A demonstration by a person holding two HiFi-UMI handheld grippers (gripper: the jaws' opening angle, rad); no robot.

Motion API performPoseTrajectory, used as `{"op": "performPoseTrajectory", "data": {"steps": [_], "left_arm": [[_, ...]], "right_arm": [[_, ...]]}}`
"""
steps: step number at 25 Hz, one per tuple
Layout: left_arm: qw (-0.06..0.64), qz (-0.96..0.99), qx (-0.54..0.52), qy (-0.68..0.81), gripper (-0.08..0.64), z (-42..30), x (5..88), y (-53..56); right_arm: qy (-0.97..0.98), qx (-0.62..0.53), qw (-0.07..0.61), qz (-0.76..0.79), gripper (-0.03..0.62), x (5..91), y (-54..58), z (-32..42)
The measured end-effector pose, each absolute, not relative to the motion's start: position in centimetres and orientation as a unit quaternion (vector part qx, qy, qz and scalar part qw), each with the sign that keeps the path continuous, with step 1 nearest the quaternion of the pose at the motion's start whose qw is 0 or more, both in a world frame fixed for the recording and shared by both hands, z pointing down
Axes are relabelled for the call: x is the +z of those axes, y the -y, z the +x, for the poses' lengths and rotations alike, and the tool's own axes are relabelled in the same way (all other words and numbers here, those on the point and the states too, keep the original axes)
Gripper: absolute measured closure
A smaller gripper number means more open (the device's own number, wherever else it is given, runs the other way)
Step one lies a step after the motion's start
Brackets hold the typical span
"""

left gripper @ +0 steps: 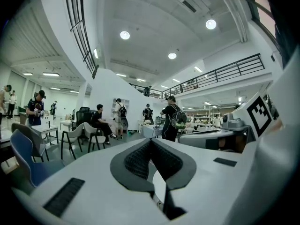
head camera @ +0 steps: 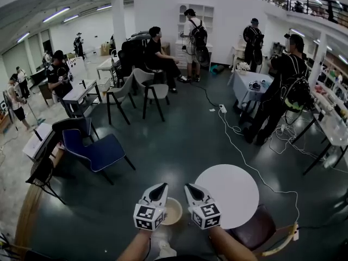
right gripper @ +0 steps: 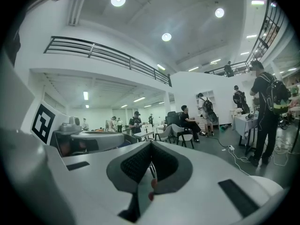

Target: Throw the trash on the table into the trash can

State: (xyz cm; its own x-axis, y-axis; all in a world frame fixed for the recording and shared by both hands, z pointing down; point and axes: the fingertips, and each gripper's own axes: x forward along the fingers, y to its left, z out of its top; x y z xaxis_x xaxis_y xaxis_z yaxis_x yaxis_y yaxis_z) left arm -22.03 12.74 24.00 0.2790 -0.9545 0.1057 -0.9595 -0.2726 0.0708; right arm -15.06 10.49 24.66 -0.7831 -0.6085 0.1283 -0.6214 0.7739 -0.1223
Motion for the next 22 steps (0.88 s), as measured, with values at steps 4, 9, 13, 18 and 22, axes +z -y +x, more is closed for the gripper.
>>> {"op": "performPoseTrajectory", "data": {"steps": [4,9,13,18,22], "left_arm": [[0.052,0.797,0.015,0.602,0.545,-20.0,22.8,-14.7],[0.040,0.797,0.013,0.602,0.545,-17.3,22.1,-17.6],[0.033,0.799,0.014,0.601,0.545,-14.9,21.1,-19.7],[0.023,0.803,0.016,0.596,0.545,-11.6,20.1,-22.7],[0.018,0.804,0.015,0.595,0.545,-9.1,19.5,-24.9]], "right_arm": [[0.943,0.071,0.031,0.323,0.575,23.3,-12.4,-13.3],[0.945,0.064,0.017,0.322,0.575,22.3,-15.1,-10.8],[0.946,0.058,0.010,0.319,0.575,21.3,-17.3,-8.8],[0.946,0.054,0.006,0.319,0.575,20.5,-20.4,-5.9],[0.948,0.049,0.005,0.314,0.575,20.0,-22.6,-3.8]]}}
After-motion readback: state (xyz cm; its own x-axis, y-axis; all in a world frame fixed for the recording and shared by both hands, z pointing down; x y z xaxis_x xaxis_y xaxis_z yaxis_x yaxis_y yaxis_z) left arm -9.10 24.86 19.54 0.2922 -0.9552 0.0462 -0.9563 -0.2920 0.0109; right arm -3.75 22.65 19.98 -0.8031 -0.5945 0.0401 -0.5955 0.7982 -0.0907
